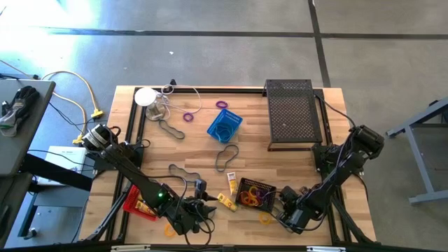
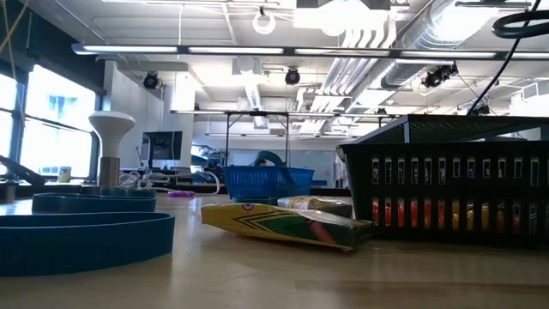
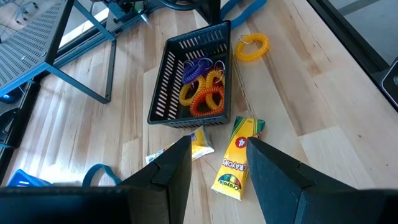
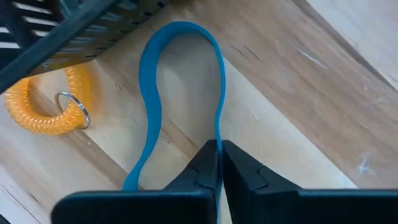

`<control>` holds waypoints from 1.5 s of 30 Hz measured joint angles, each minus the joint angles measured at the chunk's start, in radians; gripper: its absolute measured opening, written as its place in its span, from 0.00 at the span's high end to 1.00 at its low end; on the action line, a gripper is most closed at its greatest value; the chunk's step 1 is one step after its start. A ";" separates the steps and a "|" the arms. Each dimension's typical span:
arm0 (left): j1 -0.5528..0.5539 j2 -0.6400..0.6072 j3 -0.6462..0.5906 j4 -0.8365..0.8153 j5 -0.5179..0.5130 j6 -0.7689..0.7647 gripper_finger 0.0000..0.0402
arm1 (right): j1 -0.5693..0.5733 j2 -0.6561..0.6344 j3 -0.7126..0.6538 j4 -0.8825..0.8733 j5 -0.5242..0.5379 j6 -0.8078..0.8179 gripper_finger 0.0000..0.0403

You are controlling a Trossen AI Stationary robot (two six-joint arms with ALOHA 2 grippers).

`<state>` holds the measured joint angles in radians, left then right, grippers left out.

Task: Pick & Place Office Desk Supplies
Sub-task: Put the blue rubber band into the blue bin

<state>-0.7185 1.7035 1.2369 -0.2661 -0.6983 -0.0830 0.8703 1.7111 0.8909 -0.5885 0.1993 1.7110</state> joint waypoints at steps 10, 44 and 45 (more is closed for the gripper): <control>0.000 0.000 0.000 0.001 -0.006 0.004 0.64 | -0.003 0.005 0.086 -0.117 -0.005 -0.009 0.99; 0.140 0.000 0.000 0.321 0.273 -0.023 0.64 | -0.059 0.000 0.544 0.072 0.699 -1.215 0.99; 0.142 0.000 0.000 0.331 0.279 -0.023 0.64 | -0.065 0.000 0.544 0.070 0.699 -1.218 0.99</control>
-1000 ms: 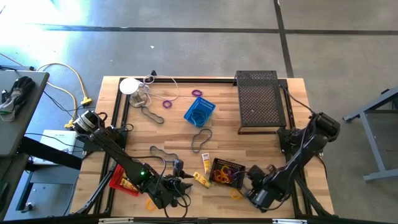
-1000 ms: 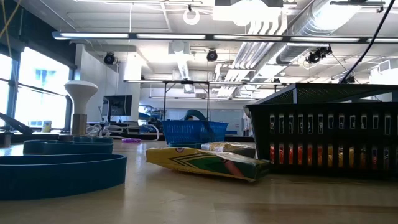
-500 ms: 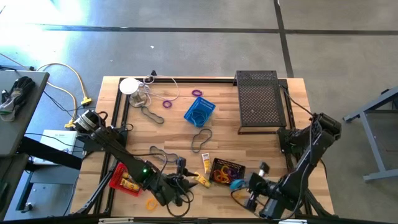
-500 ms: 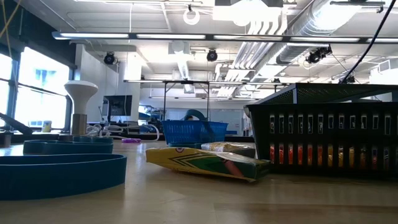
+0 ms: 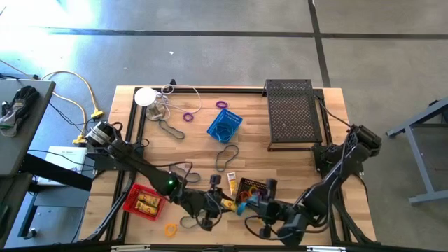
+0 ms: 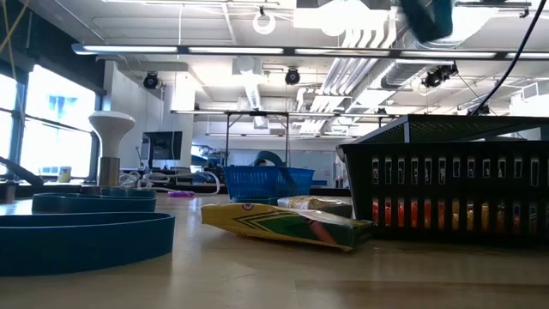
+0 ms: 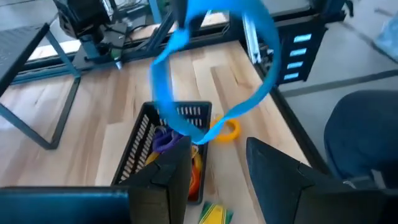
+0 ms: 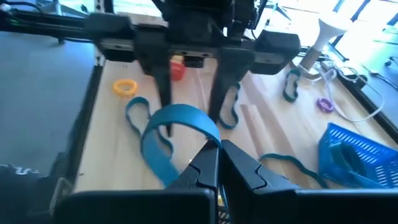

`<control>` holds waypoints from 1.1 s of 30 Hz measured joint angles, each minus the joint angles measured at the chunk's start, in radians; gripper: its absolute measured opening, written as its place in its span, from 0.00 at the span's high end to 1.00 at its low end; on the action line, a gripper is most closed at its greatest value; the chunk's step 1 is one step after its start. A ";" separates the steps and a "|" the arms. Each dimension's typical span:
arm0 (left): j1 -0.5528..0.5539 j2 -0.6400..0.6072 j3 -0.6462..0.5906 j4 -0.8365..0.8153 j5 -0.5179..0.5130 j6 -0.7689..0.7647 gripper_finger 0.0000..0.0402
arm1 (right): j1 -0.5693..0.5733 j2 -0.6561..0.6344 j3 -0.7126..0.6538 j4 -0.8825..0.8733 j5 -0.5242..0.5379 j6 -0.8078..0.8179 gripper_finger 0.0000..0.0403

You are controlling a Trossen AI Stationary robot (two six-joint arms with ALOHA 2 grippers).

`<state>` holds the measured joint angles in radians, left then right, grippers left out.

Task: Pick & Place Office Desk Supplies
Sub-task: Put the blue rubber band into the blue bin

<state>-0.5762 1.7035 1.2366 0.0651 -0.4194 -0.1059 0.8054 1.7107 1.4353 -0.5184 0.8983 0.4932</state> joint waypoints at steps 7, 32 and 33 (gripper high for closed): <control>-0.001 0.000 0.000 0.050 0.003 0.026 0.64 | -0.039 -0.001 -0.012 0.006 -0.035 -0.001 0.99; 0.002 0.000 0.000 0.060 0.017 0.021 0.64 | -0.040 0.014 -0.012 -0.021 -0.087 0.000 0.99; 0.002 0.000 0.000 0.059 0.039 0.016 0.64 | -0.038 0.014 -0.012 -0.025 -0.086 0.000 0.99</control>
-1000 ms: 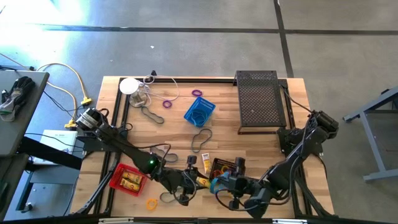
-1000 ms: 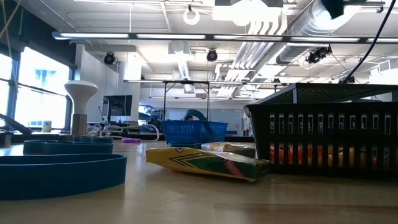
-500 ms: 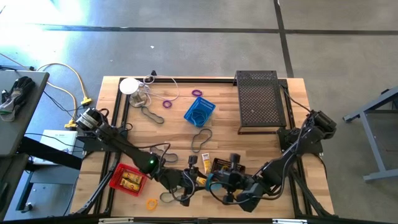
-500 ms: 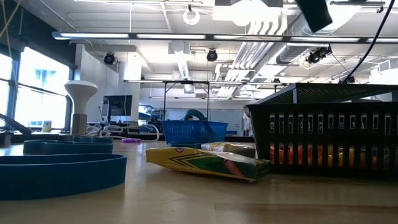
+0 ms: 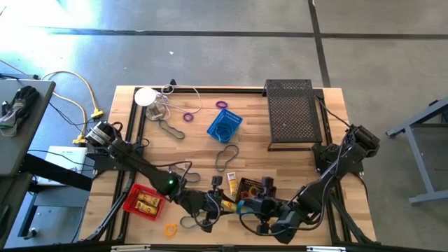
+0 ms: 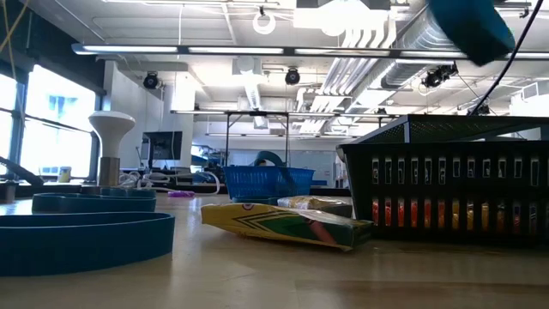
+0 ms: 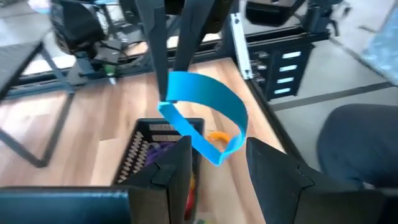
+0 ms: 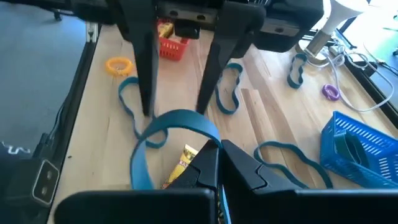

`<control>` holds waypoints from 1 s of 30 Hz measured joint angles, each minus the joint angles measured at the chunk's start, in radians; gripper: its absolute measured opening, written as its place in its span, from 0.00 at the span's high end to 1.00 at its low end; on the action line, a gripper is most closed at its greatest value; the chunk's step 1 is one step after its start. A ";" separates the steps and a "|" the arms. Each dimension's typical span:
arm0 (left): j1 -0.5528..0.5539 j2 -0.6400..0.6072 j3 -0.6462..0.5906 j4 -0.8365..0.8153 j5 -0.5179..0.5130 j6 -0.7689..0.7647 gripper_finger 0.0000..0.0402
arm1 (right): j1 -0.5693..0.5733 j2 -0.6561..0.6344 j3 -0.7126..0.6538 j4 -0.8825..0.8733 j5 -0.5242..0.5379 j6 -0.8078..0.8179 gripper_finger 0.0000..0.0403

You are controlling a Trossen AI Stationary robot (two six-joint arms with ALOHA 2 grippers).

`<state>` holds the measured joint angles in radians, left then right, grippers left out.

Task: Pick & Place Office Desk Supplies
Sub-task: Put the blue rubber band into the blue bin

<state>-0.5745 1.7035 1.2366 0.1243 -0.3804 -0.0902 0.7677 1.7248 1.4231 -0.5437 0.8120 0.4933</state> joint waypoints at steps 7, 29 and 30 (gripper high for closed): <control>0.010 0.000 0.000 0.004 0.095 -0.033 0.64 | -0.032 0.000 0.000 0.059 0.015 -0.037 0.99; 0.022 0.000 0.000 -0.004 0.092 -0.037 0.88 | -0.061 0.000 0.000 0.115 0.018 -0.100 0.99; 0.022 0.000 0.000 -0.004 0.092 -0.037 0.91 | -0.061 0.000 0.000 0.115 0.014 -0.100 0.99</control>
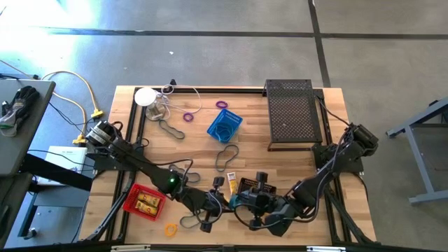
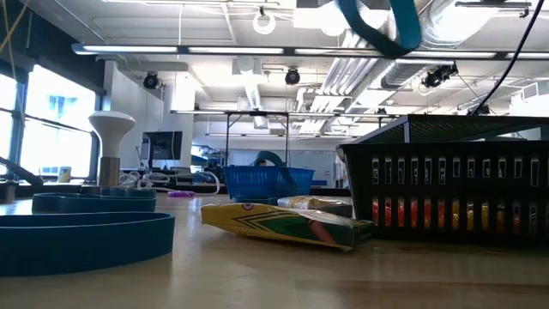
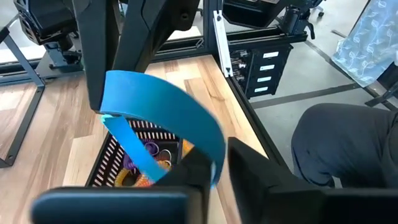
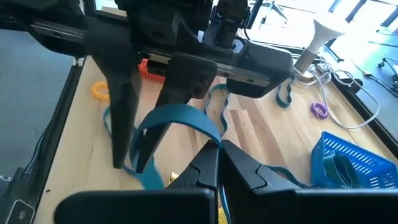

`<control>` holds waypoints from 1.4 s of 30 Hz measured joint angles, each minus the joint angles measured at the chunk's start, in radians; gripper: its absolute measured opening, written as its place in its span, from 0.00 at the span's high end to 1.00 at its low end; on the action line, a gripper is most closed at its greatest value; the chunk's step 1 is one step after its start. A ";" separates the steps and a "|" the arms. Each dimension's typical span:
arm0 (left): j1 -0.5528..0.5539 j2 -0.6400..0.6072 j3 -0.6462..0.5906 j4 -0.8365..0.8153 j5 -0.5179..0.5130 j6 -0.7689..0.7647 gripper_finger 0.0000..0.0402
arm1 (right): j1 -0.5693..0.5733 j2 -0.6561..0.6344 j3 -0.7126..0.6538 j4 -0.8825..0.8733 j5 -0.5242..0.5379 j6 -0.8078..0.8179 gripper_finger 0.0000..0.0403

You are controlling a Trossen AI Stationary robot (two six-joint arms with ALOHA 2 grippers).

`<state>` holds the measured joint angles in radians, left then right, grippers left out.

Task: Pick & Place Office Desk Supplies
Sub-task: Put the blue rubber band into the blue bin

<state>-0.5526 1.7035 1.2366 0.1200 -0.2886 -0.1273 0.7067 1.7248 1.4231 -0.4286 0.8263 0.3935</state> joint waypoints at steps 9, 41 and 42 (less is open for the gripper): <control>-0.002 0.000 0.000 -0.010 -0.017 0.037 0.99 | -0.007 0.000 0.000 0.003 -0.162 0.063 0.97; 0.534 -0.345 0.000 -0.386 0.187 0.028 1.00 | 0.039 0.052 0.001 0.084 -0.121 0.250 0.33; 0.572 -0.337 0.000 -0.388 0.189 0.021 1.00 | 0.039 0.059 0.000 0.085 -0.118 0.235 0.33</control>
<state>0.0195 1.3668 1.2366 -0.2680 -0.0992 -0.1065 0.7455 1.7839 1.4235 -0.3440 0.7082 0.6280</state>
